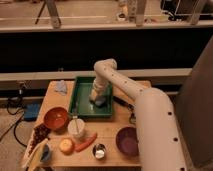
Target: Wipe tray with sponge
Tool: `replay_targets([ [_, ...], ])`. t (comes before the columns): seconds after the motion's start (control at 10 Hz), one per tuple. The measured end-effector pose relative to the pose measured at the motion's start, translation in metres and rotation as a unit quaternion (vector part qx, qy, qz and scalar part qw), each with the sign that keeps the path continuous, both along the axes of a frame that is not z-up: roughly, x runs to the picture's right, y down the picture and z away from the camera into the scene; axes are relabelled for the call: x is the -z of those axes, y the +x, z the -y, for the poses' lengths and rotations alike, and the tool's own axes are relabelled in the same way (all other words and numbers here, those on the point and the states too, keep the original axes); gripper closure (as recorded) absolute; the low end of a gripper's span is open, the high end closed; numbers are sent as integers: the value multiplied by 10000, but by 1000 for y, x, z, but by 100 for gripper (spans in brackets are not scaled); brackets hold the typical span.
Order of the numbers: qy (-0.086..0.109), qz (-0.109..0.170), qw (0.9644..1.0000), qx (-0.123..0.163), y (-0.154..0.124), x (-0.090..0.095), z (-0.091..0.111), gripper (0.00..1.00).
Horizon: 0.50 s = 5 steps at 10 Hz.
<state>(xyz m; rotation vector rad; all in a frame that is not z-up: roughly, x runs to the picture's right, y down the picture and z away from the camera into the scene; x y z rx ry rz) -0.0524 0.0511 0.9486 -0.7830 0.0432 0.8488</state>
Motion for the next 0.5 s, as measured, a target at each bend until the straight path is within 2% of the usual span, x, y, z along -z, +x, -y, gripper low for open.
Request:
replay_targets([
  [0.3, 67, -17, 10000, -65, -2, -4, 5, 100],
  [0.5, 192, 2, 9997, -163, -7, -9, 15, 100],
])
